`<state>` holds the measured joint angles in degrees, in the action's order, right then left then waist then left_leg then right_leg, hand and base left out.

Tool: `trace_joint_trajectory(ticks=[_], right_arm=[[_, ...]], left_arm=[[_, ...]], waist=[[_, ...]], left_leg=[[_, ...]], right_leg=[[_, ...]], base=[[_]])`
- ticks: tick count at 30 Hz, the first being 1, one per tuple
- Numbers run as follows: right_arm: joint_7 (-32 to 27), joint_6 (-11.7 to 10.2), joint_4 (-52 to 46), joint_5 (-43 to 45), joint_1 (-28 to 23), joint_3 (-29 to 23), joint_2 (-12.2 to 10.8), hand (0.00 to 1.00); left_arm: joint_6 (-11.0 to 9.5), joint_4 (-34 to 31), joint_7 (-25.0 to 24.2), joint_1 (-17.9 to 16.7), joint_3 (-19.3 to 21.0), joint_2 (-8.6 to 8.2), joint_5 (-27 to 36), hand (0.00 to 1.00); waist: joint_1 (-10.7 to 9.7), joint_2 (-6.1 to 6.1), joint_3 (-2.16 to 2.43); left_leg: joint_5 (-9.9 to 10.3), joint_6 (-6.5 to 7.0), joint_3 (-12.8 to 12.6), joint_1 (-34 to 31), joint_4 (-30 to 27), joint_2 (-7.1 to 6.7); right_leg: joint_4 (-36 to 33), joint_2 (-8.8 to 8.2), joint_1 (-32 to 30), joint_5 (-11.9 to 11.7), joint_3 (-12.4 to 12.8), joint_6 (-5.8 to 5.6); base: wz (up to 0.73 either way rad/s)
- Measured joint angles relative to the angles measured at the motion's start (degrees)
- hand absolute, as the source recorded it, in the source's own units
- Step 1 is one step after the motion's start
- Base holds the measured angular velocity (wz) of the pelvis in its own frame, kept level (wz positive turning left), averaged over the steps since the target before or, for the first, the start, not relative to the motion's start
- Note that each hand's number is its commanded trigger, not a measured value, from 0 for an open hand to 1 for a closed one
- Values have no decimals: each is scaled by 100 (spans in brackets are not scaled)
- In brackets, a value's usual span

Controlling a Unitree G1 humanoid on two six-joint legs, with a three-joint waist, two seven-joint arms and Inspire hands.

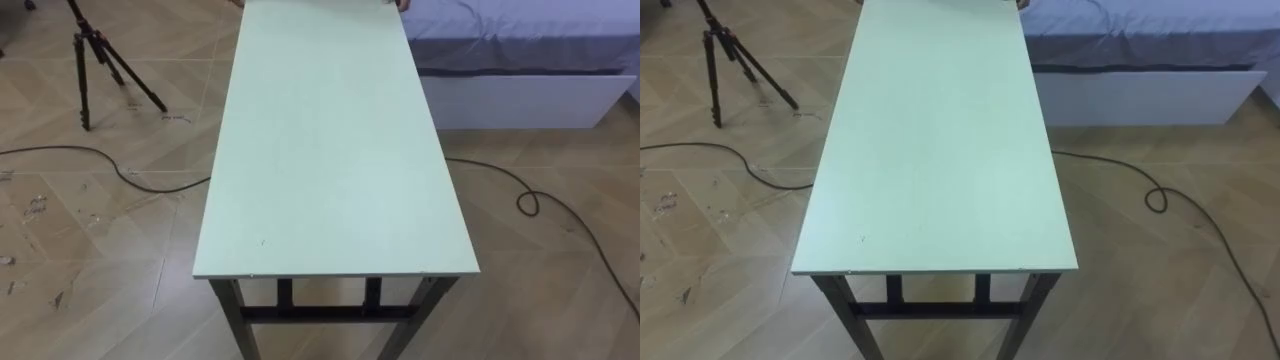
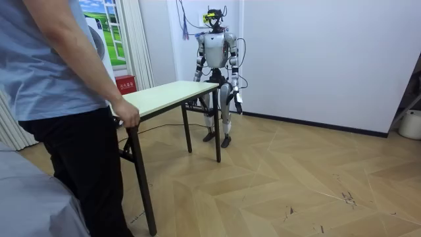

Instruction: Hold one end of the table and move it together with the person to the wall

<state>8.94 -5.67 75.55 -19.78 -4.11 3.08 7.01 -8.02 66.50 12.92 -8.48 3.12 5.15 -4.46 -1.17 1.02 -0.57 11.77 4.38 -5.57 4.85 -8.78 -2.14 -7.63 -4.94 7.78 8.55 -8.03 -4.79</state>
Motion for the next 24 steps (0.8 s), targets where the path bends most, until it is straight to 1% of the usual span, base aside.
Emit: trace_joint_trajectory(ticks=[6,9,10,12,14,16,18,20,21,22,23,24], right_arm=[[12,0,3,-2,4,0,0,0],[59,18,4,-14,2,5,4,0],[71,32,1,-42,4,7,4,0],[140,66,-4,-123,3,4,15,0],[284,92,-4,-232,-14,-26,19,0],[427,93,1,-293,-30,-57,20,0],[599,171,-78,-469,-50,-72,34,0],[783,277,-595,-639,-241,-218,38,0],[816,282,-769,-703,-307,-232,39,0],[898,277,-1047,-814,-392,-254,40,0],[992,278,-1231,-976,-424,-253,41,0],[1030,282,-1346,-1002,-453,-260,41,0]], left_arm=[[0,0,-19,0,-4,1,24,0],[17,2,-121,2,-7,3,67,0],[27,2,-147,2,-34,2,240,0],[68,1,-261,-6,-116,13,685,0],[148,2,-475,-5,-110,12,1093,0],[176,19,-628,4,-109,13,1327,0],[220,-14,-832,4,-108,12,1702,0],[322,-187,-1173,-9,-108,15,2296,0],[335,-230,-1260,-17,-109,15,2424,0],[360,-310,-1409,-31,-116,20,2683,0],[407,-469,-1521,-56,-135,28,2964,0],[415,-585,-1581,-85,-149,32,3090,0]], waist=[[0,5,3],[1,6,5],[2,20,13],[2,13,12],[-8,16,16],[-6,1,11],[-9,3,24],[3,-27,27],[7,-40,31],[22,-74,37],[4,-88,45],[-7,-99,50]], left_leg=[[0,0,0,-11,2,0],[0,0,-1,-23,6,-1],[0,0,-31,-27,9,4],[0,0,-40,-31,13,6],[0,0,-37,-32,13,8],[0,-1,-37,-36,8,13],[2,-2,-41,-51,3,16],[2,-3,-42,-76,-2,17],[2,-3,-42,-75,-2,17],[2,-3,-44,-76,-7,18],[2,-4,-50,-84,-13,20],[3,-4,-55,-102,-23,21]], right_leg=[[0,0,-11,0,-1,0],[-2,1,-30,0,-5,0],[-3,1,-43,0,-17,0],[-2,1,-55,0,-26,0],[-2,-2,-56,0,-158,0],[-3,0,-55,0,-153,0],[-8,0,-71,0,-162,0],[-11,-2,-94,0,-174,0],[-12,-2,-93,0,-171,0],[-13,-2,-95,0,-173,0],[-15,-1,-105,0,-174,0],[-14,-1,-117,0,-178,0]], base=[[0],[0],[-7],[-3],[0],[0],[0],[0],[0],[0],[0],[0]])
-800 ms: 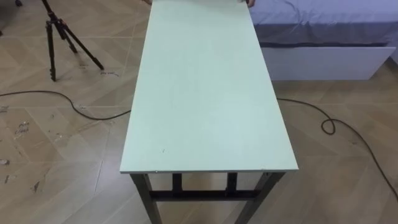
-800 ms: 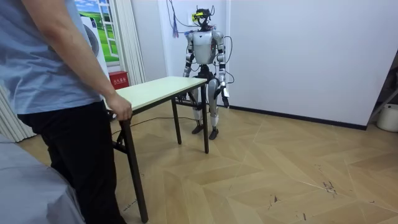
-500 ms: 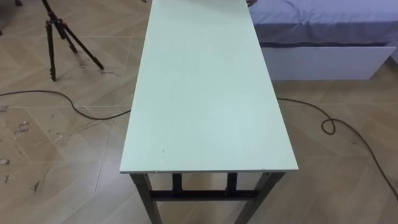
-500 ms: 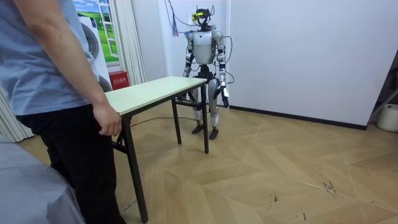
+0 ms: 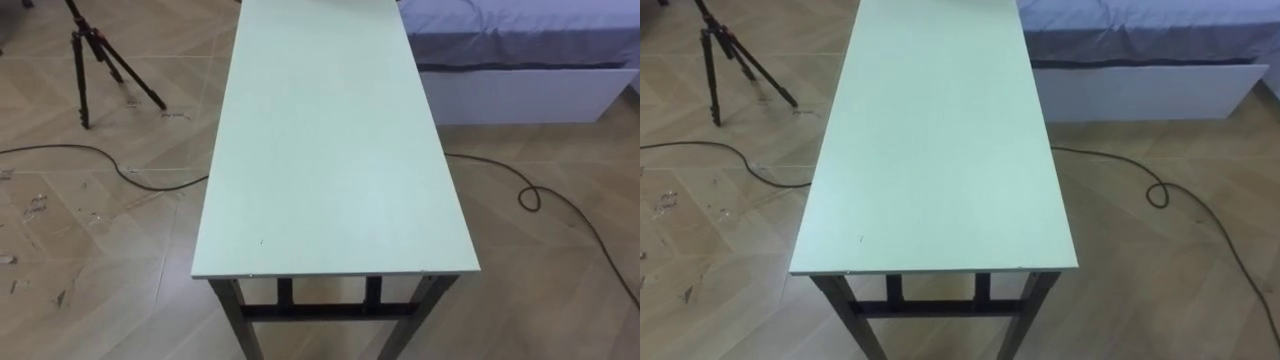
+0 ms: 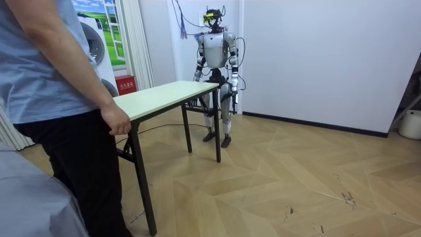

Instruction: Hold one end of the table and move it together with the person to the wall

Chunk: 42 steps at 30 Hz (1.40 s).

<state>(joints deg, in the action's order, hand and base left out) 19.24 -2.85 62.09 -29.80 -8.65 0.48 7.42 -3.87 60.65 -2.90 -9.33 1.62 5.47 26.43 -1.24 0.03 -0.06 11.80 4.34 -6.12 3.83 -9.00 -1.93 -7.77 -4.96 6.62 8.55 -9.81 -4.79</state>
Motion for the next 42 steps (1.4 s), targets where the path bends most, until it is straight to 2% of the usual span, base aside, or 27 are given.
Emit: trace_joint_trajectory(ticks=[3,5,6,8,10,11,15,18,23,26,29,31,37,42], right_arm=[[251,52,-761,-205,-266,-13,5,0],[476,70,-1305,-514,-505,-7,2,0],[538,81,-1438,-601,-565,-3,2,0],[684,119,-1897,-862,-840,176,14,0],[742,159,-2391,-1260,-1070,390,21,0],[822,186,-2679,-1506,-1221,543,20,0],[956,289,-3396,-2227,-1324,981,31,0],[1078,299,-3877,-2904,-1314,1397,99,0],[1094,358,-4095,-3073,-1145,1601,99,0],[1090,378,-4103,-3064,-974,1620,107,0],[1020,376,-4102,-3071,-804,1619,151,0],[965,377,-4102,-3063,-671,1615,184,0],[712,609,-4289,-3119,-544,1584,267,0],[673,634,-4298,-3110,-531,1579,283,0]], left_arm=[[14,-712,-299,-210,-187,57,729,0],[38,-1181,-528,-410,-314,96,1376,0],[40,-1315,-565,-463,-359,111,1491,0],[52,-1840,-649,-674,-773,264,1984,0],[62,-2405,-667,-896,-1123,355,2376,0],[67,-2654,-709,-989,-1291,356,2610,0],[160,-3152,-858,-1065,-1833,361,3311,0],[203,-3629,-921,-1046,-2199,466,4071,0],[263,-4177,-921,-1011,-2322,469,4604,0],[266,-4459,-921,-995,-2315,473,4609,0],[266,-4531,-920,-964,-2316,516,4643,0],[274,-4523,-919,-810,-2312,583,4642,0],[395,-4567,-896,-359,-2174,623,4952,0],[545,-4566,-882,-343,-2069,646,5057,0]], waist=[[-1,-41,-1],[-13,-21,-12],[-15,-14,-16],[-12,-4,-21],[-9,-7,-16],[4,-3,-30],[-8,-32,-44],[-49,-36,-48],[-46,-15,-58],[-71,7,-72],[-154,37,-97],[-178,53,-118],[-173,52,-119],[-165,55,-119]], left_leg=[[1,-3,-6,-21,-43,5],[1,-3,-24,-5,-51,7],[1,-3,-26,-6,-51,8],[7,-12,-1,-18,-52,11],[12,-17,18,-54,-57,10],[11,-17,27,-69,-63,9],[11,-16,32,-197,-129,19],[11,-17,87,-219,-170,18],[10,-17,105,-207,-180,16],[10,-16,106,-198,-178,16],[10,-17,137,-168,-175,15],[10,-17,151,-194,-175,14],[8,-18,150,-196,-177,11],[7,-17,143,-165,-185,13]], right_leg=[[-4,-3,-13,0,-53,0],[-6,-3,11,0,-50,1],[-7,-4,18,1,-52,1],[-10,-1,18,1,-47,1],[-20,-1,-16,1,-53,1],[-28,-2,-27,1,-53,1],[-106,1,-171,1,-49,1],[-105,-1,-150,1,-113,1],[-102,-2,-153,1,-115,1],[-101,-2,-137,1,-97,1],[-91,1,-77,1,-119,1],[-91,5,-85,1,-130,1],[-90,4,-110,1,-121,1],[-89,3,-94,1,-71,1]], base=[[1],[0],[0],[0],[0],[0],[-1],[9],[3],[0],[5],[5],[0],[0]])
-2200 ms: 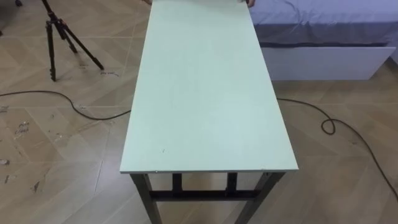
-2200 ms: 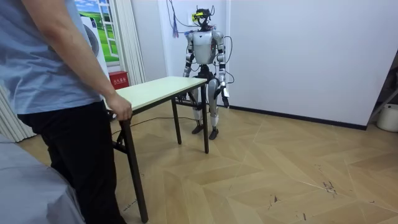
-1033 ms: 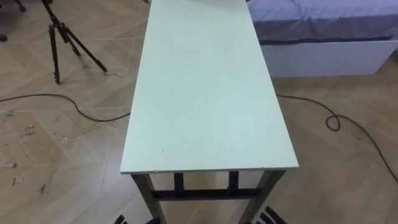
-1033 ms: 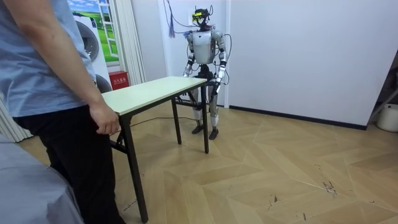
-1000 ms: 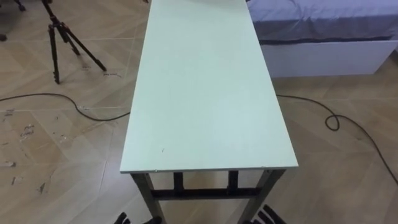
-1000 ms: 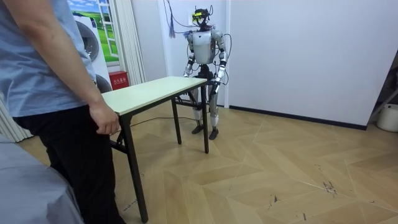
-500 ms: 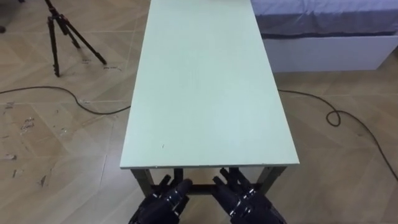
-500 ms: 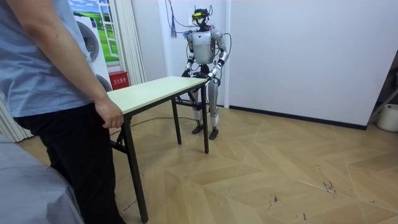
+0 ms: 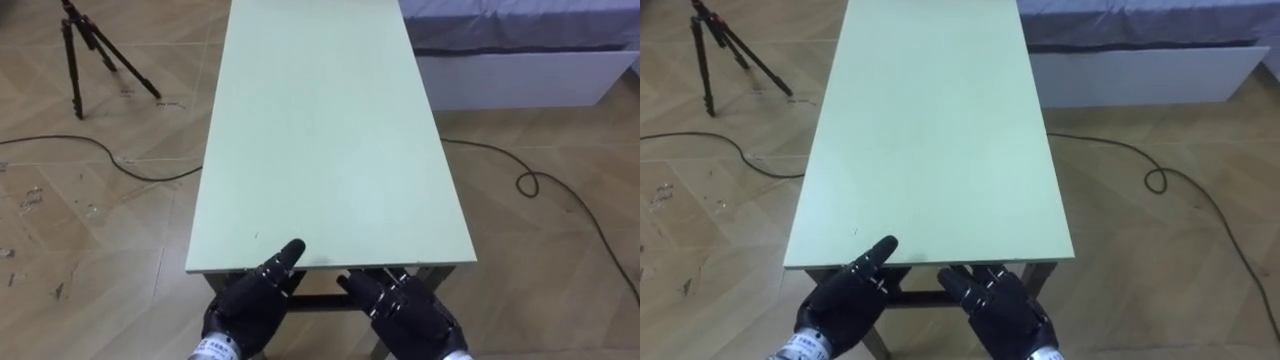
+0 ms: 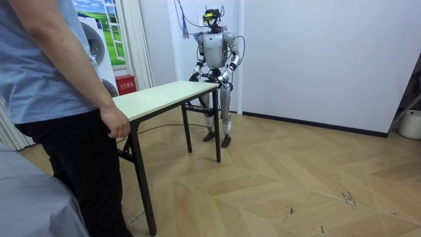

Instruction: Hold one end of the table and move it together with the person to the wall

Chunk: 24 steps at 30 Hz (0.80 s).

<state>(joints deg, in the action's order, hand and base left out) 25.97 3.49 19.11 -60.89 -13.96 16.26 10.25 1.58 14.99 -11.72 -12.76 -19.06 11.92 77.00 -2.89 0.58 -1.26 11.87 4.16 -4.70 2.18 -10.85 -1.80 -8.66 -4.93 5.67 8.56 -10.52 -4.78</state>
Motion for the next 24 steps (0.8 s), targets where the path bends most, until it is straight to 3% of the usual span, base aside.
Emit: trace_joint_trajectory(ticks=[6,9,13,16,18,20,24], right_arm=[[-273,184,6,-664,103,4,37,0],[-479,246,6,-918,171,1,47,0],[-765,379,39,-1129,368,-6,44,0],[-893,411,38,-1484,396,-72,38,0],[-1051,404,9,-1923,401,-219,6,0],[-1343,408,-49,-2515,407,-394,-71,0],[-1735,388,-225,-2918,411,-421,-179,0]], left_arm=[[237,80,48,96,155,11,379,0],[376,222,170,235,320,14,457,0],[490,518,314,502,382,-22,457,0],[571,528,417,553,454,-39,462,0],[648,528,490,562,514,-80,467,0],[714,528,643,584,632,-231,635,0],[714,532,794,585,781,-419,900,0]], waist=[[128,-4,-3],[166,-3,-3],[168,-67,-44],[167,-86,-36],[178,-106,-24],[180,-127,-10],[155,-137,-7]], left_leg=[[0,0,-112,59,6,11],[0,0,-141,95,4,11],[0,0,-166,120,5,10],[-6,-9,-163,118,8,17],[-7,-11,-165,117,15,21],[-9,-10,-194,134,34,20],[-10,-8,-231,157,27,16]], right_leg=[[5,2,8,0,113,1],[3,-2,31,0,105,1],[1,0,43,-17,81,27],[0,0,40,-20,-24,33],[-2,3,28,-26,-50,42],[-5,2,14,-26,-28,43],[-5,-5,22,-26,-30,43]], base=[[-10],[-6],[-7],[-2],[0],[-7],[-6]])
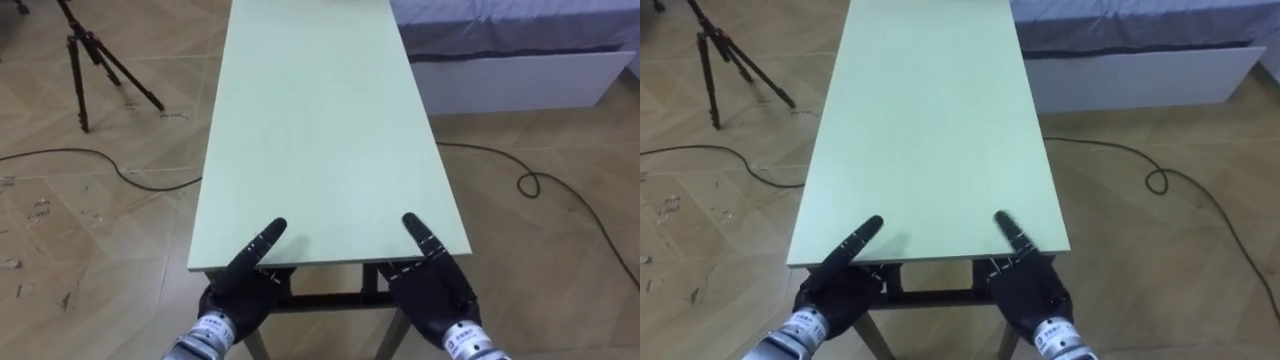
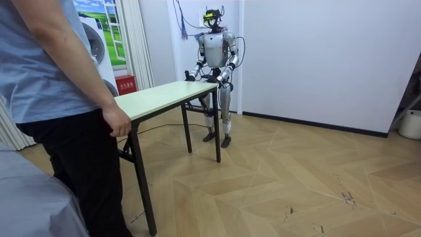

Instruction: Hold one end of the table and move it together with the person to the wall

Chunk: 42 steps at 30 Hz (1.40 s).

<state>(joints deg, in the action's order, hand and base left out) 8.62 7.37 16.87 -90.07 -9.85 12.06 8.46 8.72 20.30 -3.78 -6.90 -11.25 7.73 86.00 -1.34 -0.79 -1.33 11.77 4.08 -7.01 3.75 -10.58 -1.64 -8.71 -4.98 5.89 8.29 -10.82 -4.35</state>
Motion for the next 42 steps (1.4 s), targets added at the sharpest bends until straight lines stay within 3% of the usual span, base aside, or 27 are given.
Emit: trace_joint_trajectory(ticks=[3,8,20,21,22,23,24,33,36,42], right_arm=[[-218,-11,-45,-10,54,-1,-18,0],[-552,-11,-192,-32,107,-35,-26,0],[-934,-39,-431,-224,66,-149,-235,0],[-934,-42,-431,-224,66,-149,-235,0],[-940,-45,-431,-224,66,-150,-237,0],[-964,-50,-431,-225,66,-149,-241,54],[-972,-59,-431,-225,66,-149,-244,100],[-1084,-179,-372,-206,56,-142,-328,100],[-1180,-274,-142,-215,41,-143,-379,100],[-1331,-450,-103,-155,34,-122,-408,100]], left_arm=[[2,2,103,21,43,-37,1,0],[22,117,276,97,209,-244,-5,0],[48,86,323,96,260,-259,-7,2],[48,80,324,96,260,-259,-7,19],[47,79,325,96,260,-260,-7,96],[47,63,344,96,260,-262,-1,100],[47,51,365,96,260,-267,-1,100],[45,-62,718,76,247,-307,-3,100],[54,-70,717,61,204,-380,-11,100],[89,-117,719,48,196,-489,-75,100]], waist=[[2,-10,-3],[5,-141,11],[-14,-152,26],[-14,-149,27],[-14,-140,33],[-2,-133,37],[8,-129,38],[31,-79,34],[158,-50,26],[179,-21,18]], left_leg=[[0,0,-33,-5,-20,2],[1,1,-47,-14,-5,4],[-1,3,-66,-65,-15,8],[-2,4,-65,-72,-17,8],[-2,4,-65,-78,-17,8],[-2,4,-63,-77,-17,8],[-2,5,-63,-85,-16,7],[-9,5,-52,-57,-15,8],[-9,5,-51,-81,-9,7],[-9,5,-33,-130,-10,4]], right_leg=[[1,-4,-5,-6,2,9],[-8,6,-24,-15,38,24],[-33,8,-94,-18,48,28],[-35,7,-100,-18,48,28],[-35,7,-101,-18,46,28],[-38,7,-100,-18,40,29],[-39,7,-100,-18,39,29],[-29,6,-75,-18,32,29],[-19,6,-101,-18,33,29],[-7,2,-123,-18,-17,29]], base=[[-5],[-2],[0],[0],[0],[0],[0],[0],[0],[4]])
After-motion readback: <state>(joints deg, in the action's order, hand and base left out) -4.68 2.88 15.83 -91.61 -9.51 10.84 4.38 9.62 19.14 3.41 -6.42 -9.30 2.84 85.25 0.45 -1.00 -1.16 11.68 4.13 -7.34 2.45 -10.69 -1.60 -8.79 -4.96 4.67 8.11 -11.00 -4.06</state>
